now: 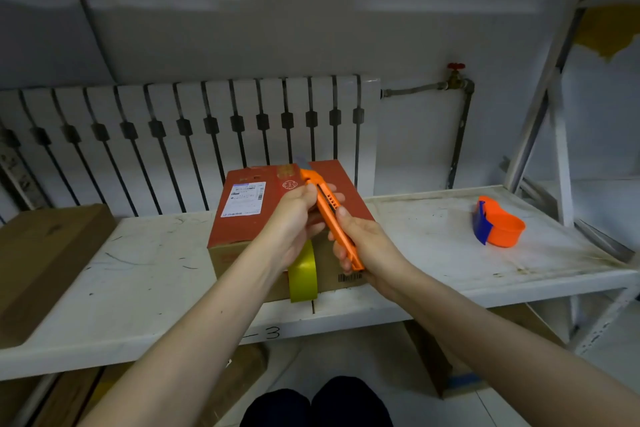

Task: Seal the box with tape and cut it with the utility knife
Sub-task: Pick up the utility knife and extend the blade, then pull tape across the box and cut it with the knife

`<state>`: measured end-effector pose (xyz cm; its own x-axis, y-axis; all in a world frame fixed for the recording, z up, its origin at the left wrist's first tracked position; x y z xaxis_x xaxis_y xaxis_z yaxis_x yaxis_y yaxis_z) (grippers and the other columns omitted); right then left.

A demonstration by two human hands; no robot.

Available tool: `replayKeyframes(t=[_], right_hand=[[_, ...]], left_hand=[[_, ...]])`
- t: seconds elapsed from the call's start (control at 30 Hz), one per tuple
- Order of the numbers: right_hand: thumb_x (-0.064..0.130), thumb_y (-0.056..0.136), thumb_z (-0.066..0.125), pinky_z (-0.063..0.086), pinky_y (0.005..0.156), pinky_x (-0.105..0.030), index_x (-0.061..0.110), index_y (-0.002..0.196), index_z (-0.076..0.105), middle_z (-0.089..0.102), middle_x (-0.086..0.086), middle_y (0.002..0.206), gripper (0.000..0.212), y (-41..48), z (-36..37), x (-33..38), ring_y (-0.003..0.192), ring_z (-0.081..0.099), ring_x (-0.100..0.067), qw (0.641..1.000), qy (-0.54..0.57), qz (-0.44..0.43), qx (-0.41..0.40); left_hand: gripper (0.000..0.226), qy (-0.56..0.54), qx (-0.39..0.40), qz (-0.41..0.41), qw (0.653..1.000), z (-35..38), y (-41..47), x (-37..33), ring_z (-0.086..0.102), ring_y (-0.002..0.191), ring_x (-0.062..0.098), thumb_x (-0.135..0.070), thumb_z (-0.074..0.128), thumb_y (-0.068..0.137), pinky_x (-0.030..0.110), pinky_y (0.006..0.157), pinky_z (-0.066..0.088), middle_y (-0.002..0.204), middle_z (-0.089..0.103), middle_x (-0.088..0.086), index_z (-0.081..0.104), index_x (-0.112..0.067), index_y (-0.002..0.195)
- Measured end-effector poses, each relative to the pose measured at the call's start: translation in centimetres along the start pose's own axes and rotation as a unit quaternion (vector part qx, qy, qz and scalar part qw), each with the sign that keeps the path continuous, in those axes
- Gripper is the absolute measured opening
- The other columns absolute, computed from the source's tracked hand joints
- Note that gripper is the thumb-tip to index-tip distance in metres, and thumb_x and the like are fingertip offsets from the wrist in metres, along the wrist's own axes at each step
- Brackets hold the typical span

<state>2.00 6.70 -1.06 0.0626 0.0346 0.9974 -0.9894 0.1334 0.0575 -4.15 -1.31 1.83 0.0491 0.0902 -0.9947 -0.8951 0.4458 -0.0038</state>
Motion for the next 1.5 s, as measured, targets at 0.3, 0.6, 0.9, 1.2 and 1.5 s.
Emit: replayKeyframes(t=[0.3, 0.6, 0.9, 1.2, 1.5], right_hand=[[0.038, 0.098, 0.039, 0.054, 0.055, -0.024, 0.010, 0.096, 0.060, 0.067, -0.005, 0.068, 0.035, 0.1, 1.1, 0.4, 0.056, 0.065, -0.014, 0.997, 0.018, 0.017, 0.067], [0.021, 0.100, 0.037, 0.047, 0.059, -0.028, 0.007, 0.121, 0.049, 0.059, -0.005, 0.085, 0.027, 4.7, -4.1, 0.1, 0.069, 0.057, -0.017, 0.948, -0.294, -0.041, -0.111], [0.022, 0.095, 0.047, 0.045, 0.085, -0.041, 0.011, 0.140, 0.032, 0.051, -0.018, 0.123, 0.049, 8.5, -4.0, -0.4, 0.111, 0.052, -0.033, 0.718, -0.675, -0.013, -0.169], [0.044, 0.094, 0.046, 0.045, 0.078, -0.040, 0.015, 0.125, 0.054, 0.056, -0.011, 0.117, 0.044, 8.8, 0.4, -0.2, 0.108, 0.052, -0.029, 0.726, -0.669, -0.099, -0.121], [0.054, 0.077, 0.066, 0.044, 0.068, -0.034, 0.021, 0.100, 0.064, 0.061, -0.002, 0.097, 0.040, 10.1, 0.0, -0.1, 0.092, 0.059, -0.026, 0.768, -0.625, -0.030, -0.137]], left_hand=[[0.036, -0.033, 0.011, -0.007, 0.999, -0.3, 0.2, -0.6, 0.063, 0.096, 0.020, -0.025, 0.030, 0.103, 0.033, 0.075, 0.047, 0.098, 0.072, 0.003, 0.064, -0.014, 0.101], [0.040, 0.262, -0.118, 0.028, 0.957, -4.2, 0.5, -0.9, 0.052, 0.113, 0.018, -0.022, 0.049, 0.097, 0.032, 0.089, 0.046, 0.132, 0.053, 0.003, 0.046, -0.014, 0.135], [0.052, 0.293, -0.146, -0.115, 0.938, -6.3, -2.5, 5.1, 0.053, 0.106, 0.024, -0.046, 0.056, 0.090, 0.035, 0.091, 0.043, 0.109, 0.053, 0.001, 0.045, -0.007, 0.121], [0.022, 0.132, -0.132, -0.106, 0.977, -4.5, -2.8, 7.0, 0.049, 0.105, 0.025, -0.031, 0.049, 0.097, 0.027, 0.085, 0.032, 0.103, 0.057, 0.002, 0.058, -0.014, 0.107], [0.040, 0.203, -0.188, -0.047, 0.960, -5.1, -4.6, 8.6, 0.044, 0.057, 0.019, -0.031, 0.056, 0.091, 0.030, 0.057, 0.029, 0.053, 0.044, -0.003, 0.045, -0.018, 0.054]])
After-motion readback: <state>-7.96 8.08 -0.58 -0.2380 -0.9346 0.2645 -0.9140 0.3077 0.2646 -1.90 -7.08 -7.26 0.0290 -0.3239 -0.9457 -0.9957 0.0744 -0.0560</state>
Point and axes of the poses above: each hand's wrist, its own y-axis towards the middle knuckle, its own z-axis out of the palm, x = y × z, the point moved 9 cm from there along y, towards the middle knuckle
